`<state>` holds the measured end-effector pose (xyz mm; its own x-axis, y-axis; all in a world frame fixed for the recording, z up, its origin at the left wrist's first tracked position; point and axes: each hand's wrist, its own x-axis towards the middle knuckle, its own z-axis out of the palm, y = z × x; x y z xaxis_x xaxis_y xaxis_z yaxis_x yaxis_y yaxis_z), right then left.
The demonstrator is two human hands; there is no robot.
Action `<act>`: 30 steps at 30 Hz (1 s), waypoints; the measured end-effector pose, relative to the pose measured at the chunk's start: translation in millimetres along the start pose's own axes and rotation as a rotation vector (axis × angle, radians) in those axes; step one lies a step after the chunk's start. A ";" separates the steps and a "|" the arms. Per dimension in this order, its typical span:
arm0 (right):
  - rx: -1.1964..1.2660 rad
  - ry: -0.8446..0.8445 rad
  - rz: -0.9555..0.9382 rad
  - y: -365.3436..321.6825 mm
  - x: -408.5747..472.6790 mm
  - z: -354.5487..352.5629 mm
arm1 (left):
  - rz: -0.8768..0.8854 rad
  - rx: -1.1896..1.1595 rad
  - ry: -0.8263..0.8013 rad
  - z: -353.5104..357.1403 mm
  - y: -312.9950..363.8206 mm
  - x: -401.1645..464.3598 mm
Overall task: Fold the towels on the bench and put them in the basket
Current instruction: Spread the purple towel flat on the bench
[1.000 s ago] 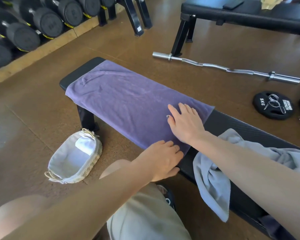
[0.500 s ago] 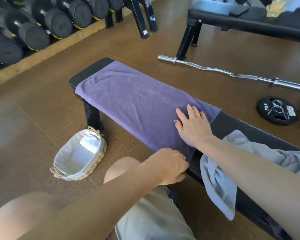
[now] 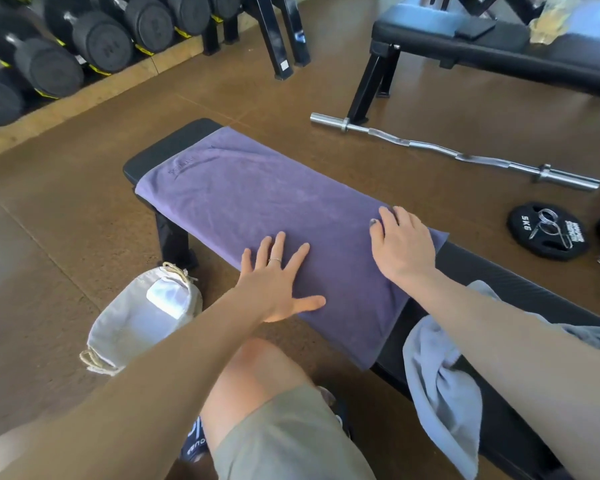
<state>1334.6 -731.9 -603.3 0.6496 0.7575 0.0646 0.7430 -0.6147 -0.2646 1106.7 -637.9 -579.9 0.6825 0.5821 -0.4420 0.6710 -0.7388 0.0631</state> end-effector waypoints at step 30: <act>0.174 -0.083 0.444 67.2 20.8 -40.3 | 0.373 0.184 0.323 23.6 113.5 -10.1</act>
<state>1404.5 -766.2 -581.0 0.8774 0.4500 -0.1662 0.3546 -0.8419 -0.4068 1169.1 -735.7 -589.4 0.9392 0.3218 -0.1196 0.3233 -0.9463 -0.0075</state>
